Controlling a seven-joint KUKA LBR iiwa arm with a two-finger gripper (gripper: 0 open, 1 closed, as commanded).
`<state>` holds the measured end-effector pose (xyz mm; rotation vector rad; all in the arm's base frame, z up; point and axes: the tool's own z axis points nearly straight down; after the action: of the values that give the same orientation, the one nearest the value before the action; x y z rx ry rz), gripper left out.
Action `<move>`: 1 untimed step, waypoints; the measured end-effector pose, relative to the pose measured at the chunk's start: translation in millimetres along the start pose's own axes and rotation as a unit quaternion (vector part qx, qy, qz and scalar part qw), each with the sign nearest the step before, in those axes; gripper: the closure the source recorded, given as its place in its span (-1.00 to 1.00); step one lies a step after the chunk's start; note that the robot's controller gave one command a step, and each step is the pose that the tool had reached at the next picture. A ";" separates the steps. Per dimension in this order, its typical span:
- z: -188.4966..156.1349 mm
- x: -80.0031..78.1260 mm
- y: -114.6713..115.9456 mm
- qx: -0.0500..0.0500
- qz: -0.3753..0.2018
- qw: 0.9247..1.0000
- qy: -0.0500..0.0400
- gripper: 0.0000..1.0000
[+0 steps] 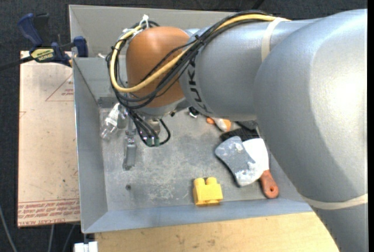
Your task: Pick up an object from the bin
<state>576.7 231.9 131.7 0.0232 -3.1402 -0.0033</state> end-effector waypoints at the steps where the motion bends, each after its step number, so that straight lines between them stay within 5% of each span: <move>1: 13.4 -32.4 10.7 -0.001 -0.003 1.000 -0.004 -1.00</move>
Offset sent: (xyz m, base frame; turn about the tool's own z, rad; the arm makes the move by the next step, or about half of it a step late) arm 0.0791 0.0197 -0.0617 -0.2745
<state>609.0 243.1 118.3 0.0322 -3.1480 -0.0069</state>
